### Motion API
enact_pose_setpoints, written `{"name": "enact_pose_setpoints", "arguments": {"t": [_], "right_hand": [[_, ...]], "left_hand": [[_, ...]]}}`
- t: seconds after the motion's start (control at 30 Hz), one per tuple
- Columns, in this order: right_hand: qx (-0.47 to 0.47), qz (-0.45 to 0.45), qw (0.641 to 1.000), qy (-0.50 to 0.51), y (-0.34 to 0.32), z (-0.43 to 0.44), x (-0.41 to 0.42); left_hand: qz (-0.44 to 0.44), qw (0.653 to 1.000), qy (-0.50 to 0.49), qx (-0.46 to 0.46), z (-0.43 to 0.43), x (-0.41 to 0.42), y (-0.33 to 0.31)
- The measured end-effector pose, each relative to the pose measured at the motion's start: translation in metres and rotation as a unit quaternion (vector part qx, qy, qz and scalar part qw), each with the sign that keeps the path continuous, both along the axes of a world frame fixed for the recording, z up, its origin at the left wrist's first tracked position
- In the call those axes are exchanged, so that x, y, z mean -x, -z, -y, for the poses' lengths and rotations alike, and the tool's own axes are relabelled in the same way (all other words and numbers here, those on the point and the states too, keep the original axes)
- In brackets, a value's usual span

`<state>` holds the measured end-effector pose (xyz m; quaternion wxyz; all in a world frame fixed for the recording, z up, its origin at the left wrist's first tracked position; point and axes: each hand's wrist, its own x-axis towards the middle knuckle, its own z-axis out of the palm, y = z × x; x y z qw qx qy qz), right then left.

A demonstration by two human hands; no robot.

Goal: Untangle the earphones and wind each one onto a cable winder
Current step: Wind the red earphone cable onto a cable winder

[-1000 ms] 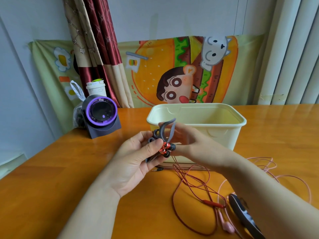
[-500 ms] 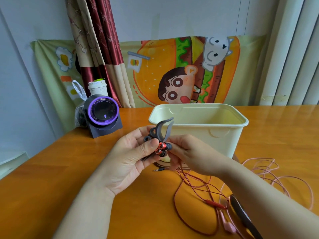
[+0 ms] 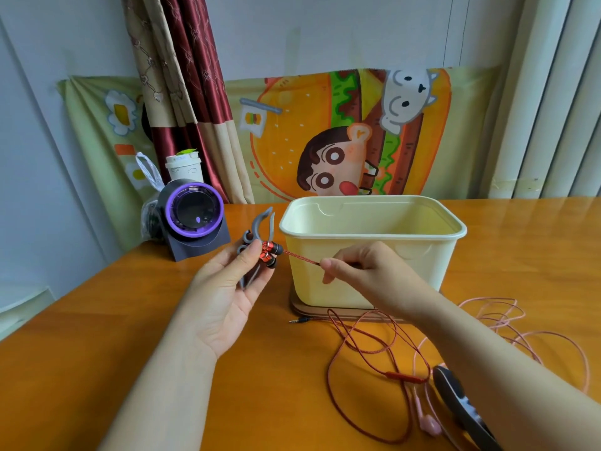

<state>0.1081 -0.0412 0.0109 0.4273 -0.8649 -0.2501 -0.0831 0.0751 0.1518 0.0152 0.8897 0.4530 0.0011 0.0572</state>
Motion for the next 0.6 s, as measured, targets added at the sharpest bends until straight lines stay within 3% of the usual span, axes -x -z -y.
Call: {"name": "enact_pose_setpoints", "arguments": {"t": [0.2, 0.33, 0.43, 0.53, 0.6], "right_hand": [[0.099, -0.076, 0.992, 0.003, 0.001, 0.002, 0.000], [0.064, -0.047, 0.997, 0.008, -0.003, -0.006, 0.004], [0.028, 0.095, 0.995, 0.016, -0.002, -0.021, 0.015], [0.012, 0.259, 0.965, 0.044, 0.007, -0.032, 0.019], [-0.005, 0.310, 0.950, 0.048, 0.011, -0.033, 0.017]], "left_hand": [[-0.017, 1.000, 0.000, 0.007, 0.013, -0.002, 0.008], [-0.015, 1.000, -0.011, -0.009, 0.017, -0.003, 0.010], [-0.012, 0.999, -0.014, -0.026, 0.022, -0.001, 0.011], [-0.009, 1.000, -0.006, -0.025, 0.026, 0.000, 0.011], [-0.012, 1.000, 0.002, -0.018, 0.028, 0.000, 0.012]]}}
